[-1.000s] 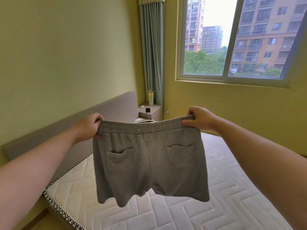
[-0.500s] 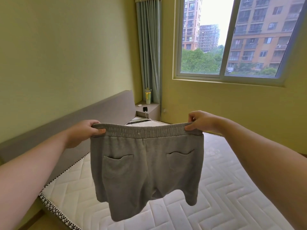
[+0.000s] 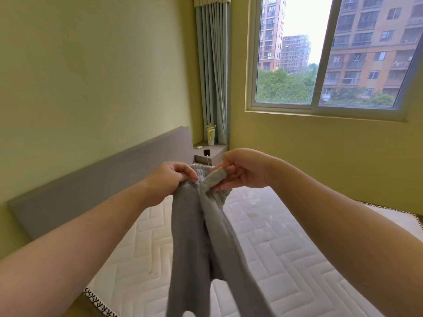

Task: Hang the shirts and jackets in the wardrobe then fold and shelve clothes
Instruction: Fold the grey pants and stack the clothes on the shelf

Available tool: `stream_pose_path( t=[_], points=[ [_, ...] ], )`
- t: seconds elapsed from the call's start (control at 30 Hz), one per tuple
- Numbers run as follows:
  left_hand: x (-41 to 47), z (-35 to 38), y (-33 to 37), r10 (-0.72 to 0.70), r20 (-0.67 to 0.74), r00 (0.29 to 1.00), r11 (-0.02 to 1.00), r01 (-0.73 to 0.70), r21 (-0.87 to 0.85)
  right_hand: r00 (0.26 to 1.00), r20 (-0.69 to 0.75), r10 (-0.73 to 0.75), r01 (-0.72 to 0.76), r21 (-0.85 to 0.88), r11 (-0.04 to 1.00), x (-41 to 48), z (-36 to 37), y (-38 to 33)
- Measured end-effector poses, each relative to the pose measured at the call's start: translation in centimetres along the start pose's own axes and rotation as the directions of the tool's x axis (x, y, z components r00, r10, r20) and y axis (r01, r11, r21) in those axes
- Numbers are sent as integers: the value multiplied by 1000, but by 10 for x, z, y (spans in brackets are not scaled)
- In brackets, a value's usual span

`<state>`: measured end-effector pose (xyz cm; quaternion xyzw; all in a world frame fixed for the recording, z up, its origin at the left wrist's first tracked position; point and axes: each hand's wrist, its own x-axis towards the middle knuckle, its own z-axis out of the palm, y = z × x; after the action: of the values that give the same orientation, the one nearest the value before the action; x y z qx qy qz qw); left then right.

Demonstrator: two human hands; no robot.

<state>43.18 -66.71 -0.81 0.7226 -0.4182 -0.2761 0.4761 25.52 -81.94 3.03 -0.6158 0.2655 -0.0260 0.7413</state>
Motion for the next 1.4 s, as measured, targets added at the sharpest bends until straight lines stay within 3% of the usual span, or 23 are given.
stream_pose_path(
  t=[0.17,0.3,0.43,0.5,0.57,0.63,0.7,0.8,0.9,1.07,1.2,1.33,1.4],
  points=[
    [-18,1,19,89,43,995,992,-85,-97,996,59,-71,79,-156,985,-6,21,-8],
    [-31,-3,19,250,61,966,939,-257,227,993,56,-103,111,-156,982,-4,29,-8],
    [-28,-3,18,306,11,952,918,-298,261,996,56,-75,85,-199,976,3,26,-7],
    [-27,-10,19,309,25,951,916,-304,262,1000,18,-9,17,-501,865,6,18,-5],
    [-26,-20,20,337,31,941,907,-333,257,992,-15,122,-86,-793,604,6,10,-1],
    [-24,-31,21,369,26,929,893,-362,269,973,-45,228,-146,-880,451,8,4,9],
    [-20,-41,21,365,45,930,899,-365,240,984,-33,175,-101,-911,399,12,0,18],
    [-13,-57,15,324,25,946,924,-322,207,996,40,-75,59,-961,271,15,0,18],
    [-8,-69,5,239,37,970,965,-241,102,973,28,-230,90,-961,261,15,5,7],
    [-7,-65,-4,161,180,971,984,-171,45,965,63,-255,138,-948,287,17,13,-3],
    [-9,-49,-10,83,280,956,989,-113,94,967,52,-250,133,-938,319,17,7,-5],
    [-4,-34,-19,144,225,964,945,-201,257,967,60,-249,133,-948,289,19,-2,-3],
    [-1,-37,-20,122,251,960,954,-183,239,972,65,-228,130,-950,284,20,-9,-2]
  ],
)
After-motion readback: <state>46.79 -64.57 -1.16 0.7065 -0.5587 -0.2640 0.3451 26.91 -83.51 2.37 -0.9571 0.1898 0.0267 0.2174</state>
